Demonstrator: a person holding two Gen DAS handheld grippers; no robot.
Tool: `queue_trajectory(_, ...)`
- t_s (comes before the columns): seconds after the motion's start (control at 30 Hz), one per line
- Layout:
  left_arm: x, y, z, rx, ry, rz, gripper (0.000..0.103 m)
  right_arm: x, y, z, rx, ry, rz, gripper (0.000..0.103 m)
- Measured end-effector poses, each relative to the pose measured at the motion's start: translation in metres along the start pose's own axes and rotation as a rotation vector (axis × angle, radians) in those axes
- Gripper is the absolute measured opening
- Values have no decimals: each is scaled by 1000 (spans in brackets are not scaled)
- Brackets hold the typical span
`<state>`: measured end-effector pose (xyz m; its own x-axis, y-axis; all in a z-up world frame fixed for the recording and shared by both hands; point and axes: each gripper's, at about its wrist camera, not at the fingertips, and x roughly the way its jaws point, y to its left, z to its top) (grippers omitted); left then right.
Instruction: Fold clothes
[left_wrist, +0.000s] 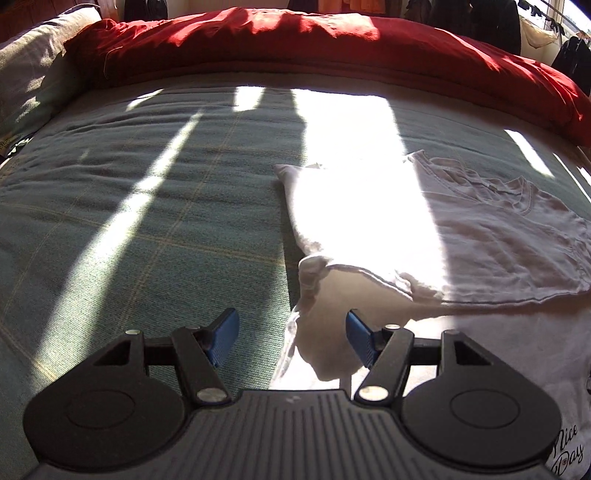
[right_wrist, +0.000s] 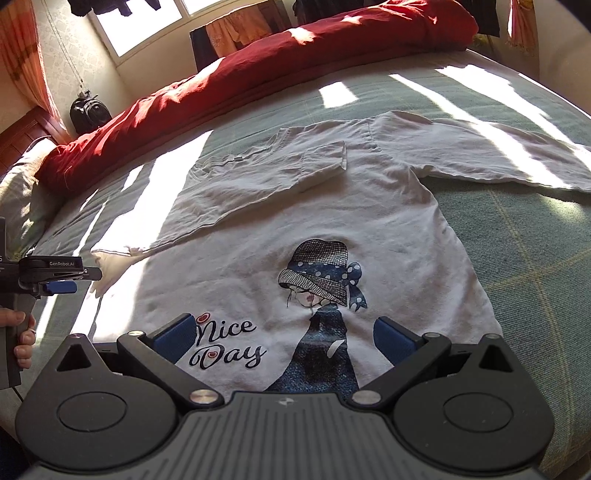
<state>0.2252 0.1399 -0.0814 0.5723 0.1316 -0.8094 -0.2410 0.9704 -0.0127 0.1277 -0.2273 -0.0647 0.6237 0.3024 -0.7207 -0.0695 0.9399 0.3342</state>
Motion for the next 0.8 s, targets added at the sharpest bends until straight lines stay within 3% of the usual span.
queue_trajectory(0.3,22,12,14,-33,-68,33,65,17,10,13,-39,10,15,103)
queue_trajectory(0.8,22,34,-2,-17,-68,8,70,26,19,27,-58,18,48,103)
